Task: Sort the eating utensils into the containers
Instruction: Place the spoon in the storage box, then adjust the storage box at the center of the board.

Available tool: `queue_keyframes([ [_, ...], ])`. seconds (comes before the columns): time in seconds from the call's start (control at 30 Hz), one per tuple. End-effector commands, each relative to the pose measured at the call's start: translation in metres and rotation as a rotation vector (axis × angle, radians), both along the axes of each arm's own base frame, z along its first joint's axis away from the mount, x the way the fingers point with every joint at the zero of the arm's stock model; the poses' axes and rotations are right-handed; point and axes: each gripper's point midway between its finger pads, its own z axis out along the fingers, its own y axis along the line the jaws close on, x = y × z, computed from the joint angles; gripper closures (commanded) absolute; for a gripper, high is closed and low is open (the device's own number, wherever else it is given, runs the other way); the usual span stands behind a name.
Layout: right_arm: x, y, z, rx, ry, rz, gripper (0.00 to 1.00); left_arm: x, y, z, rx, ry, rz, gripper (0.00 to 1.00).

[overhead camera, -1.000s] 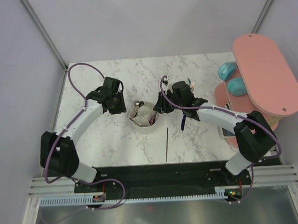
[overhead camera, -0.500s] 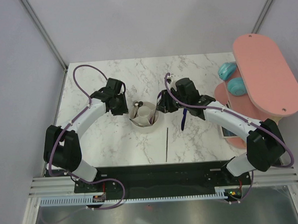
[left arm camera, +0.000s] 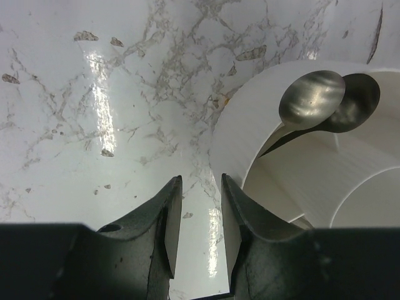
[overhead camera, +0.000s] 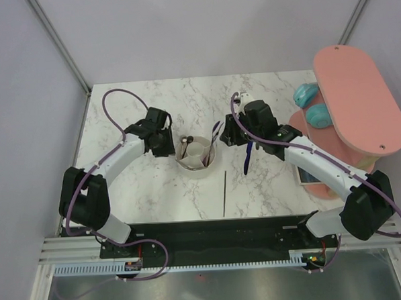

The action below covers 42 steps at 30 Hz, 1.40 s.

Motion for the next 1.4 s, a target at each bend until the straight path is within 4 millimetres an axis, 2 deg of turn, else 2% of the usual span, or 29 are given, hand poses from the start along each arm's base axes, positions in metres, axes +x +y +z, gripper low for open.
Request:
queue_keyframes([
  [0.0,0.014,-0.017,0.028,-0.009,-0.077,-0.072,0.51,-0.011,-0.021,0.008,-0.057,-0.021,-0.060,0.61],
  [0.13,0.018,-0.024,0.022,-0.016,-0.046,-0.101,0.51,-0.027,-0.026,0.006,-0.070,-0.009,-0.070,0.61],
  [0.17,0.017,-0.024,0.020,-0.017,-0.038,-0.105,0.51,-0.033,-0.024,-0.001,-0.068,0.010,-0.059,0.61],
  [0.27,0.017,-0.028,0.020,-0.012,-0.029,-0.122,0.51,-0.039,-0.020,-0.003,-0.062,0.009,-0.055,0.61],
  [0.37,0.014,-0.035,0.016,-0.029,-0.022,-0.143,0.51,-0.044,-0.016,0.001,-0.059,-0.007,-0.055,0.61],
  [0.43,0.012,-0.041,0.005,-0.049,-0.002,-0.148,0.51,-0.044,-0.014,0.007,-0.060,-0.029,-0.055,0.61],
  [0.5,0.013,-0.044,-0.006,-0.075,0.028,-0.151,0.50,-0.040,-0.007,0.014,-0.030,-0.056,-0.033,0.61],
  [0.63,0.015,-0.041,-0.012,-0.087,0.043,-0.133,0.49,-0.028,-0.004,0.030,-0.003,-0.118,-0.033,0.58],
  [0.77,0.019,-0.045,-0.016,-0.092,0.058,-0.152,0.48,-0.012,-0.010,0.040,0.004,-0.140,-0.063,0.55],
  [1.07,0.009,-0.076,-0.035,-0.139,0.134,-0.217,0.48,0.018,-0.023,0.039,0.034,-0.136,-0.118,0.54],
  [1.1,0.012,-0.084,-0.036,-0.152,0.133,-0.250,0.48,0.021,-0.023,0.028,0.047,-0.111,-0.120,0.54],
  [1.2,0.016,-0.095,-0.043,-0.165,0.166,-0.284,0.48,0.028,-0.020,0.020,0.057,-0.089,-0.108,0.55],
  [1.37,0.025,-0.105,-0.049,-0.169,0.213,-0.340,0.48,0.040,-0.012,0.026,0.027,-0.081,-0.058,0.55],
])
